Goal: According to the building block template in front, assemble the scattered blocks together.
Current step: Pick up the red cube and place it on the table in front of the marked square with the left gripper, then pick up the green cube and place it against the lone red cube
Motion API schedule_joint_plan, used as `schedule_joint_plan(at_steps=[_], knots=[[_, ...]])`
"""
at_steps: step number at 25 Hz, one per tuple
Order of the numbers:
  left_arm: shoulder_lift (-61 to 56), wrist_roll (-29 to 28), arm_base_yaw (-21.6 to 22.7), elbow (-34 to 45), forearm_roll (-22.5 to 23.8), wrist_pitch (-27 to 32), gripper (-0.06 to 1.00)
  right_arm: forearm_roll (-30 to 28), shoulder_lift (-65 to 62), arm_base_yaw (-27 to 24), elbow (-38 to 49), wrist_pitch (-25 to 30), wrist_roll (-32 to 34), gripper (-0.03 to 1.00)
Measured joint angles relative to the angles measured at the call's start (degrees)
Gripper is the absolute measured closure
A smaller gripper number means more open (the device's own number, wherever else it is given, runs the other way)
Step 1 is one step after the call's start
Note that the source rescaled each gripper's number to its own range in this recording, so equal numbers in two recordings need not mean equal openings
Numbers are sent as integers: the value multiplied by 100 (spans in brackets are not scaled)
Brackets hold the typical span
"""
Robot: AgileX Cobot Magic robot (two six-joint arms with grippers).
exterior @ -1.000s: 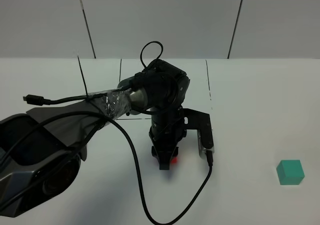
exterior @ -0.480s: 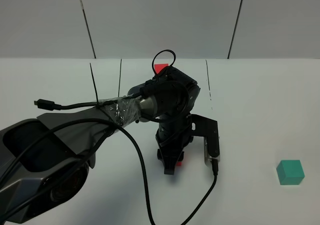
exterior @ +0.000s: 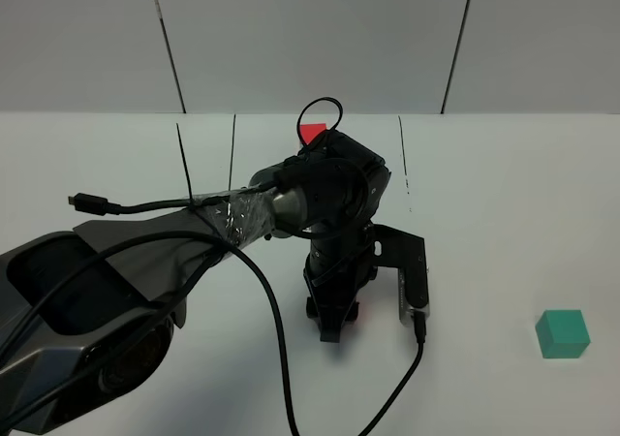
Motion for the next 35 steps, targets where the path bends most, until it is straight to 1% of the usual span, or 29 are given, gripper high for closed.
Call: schedule_joint_plan(at_steps=[1,3,4,6,7,10,14,16,19,20,22,24,26,29,35], knots=[[-5,0,0,0,-33,90,49,0,0,0,0,0,0,19],[-35,0,-10,0,-108,213,19,0,0,0,0,0,0,19],[-57,-6,-10,0,-115,239,7,0,0,0,0,0,0,19],[-83,-64,-16,6,-103,244,-4,0,0,0,0,0,0,19],[-109,-144,-11,11,-104,243,-5,0,0,0,0,0,0,19],[-293,-684,-11,28,-104,243,-5,0,0,0,0,0,0,19],[-686,-1695,166,28,-104,243,-2,0,0,0,0,0,0,19],[-855,-2379,403,28,-109,243,-1,0,0,0,0,0,0,19],[-1107,-3335,1011,80,-144,243,2,0,0,0,0,0,0,19],[-1186,-3622,1203,130,-157,243,2,0,0,0,0,0,0,19],[-1418,-4004,1662,359,-195,243,3,0,0,0,0,0,0,19],[-1659,-4187,2053,766,-228,243,5,0,0,0,0,0,0,19],[-1910,-4242,2440,1243,-352,243,6,6,0,0,0,0,0,19],[-2350,-4259,2892,2091,-485,243,8,6,0,0,0,0,0,19],[-3485,-4270,3550,3888,-515,211,12,6,0,0,0,0,0,19]])
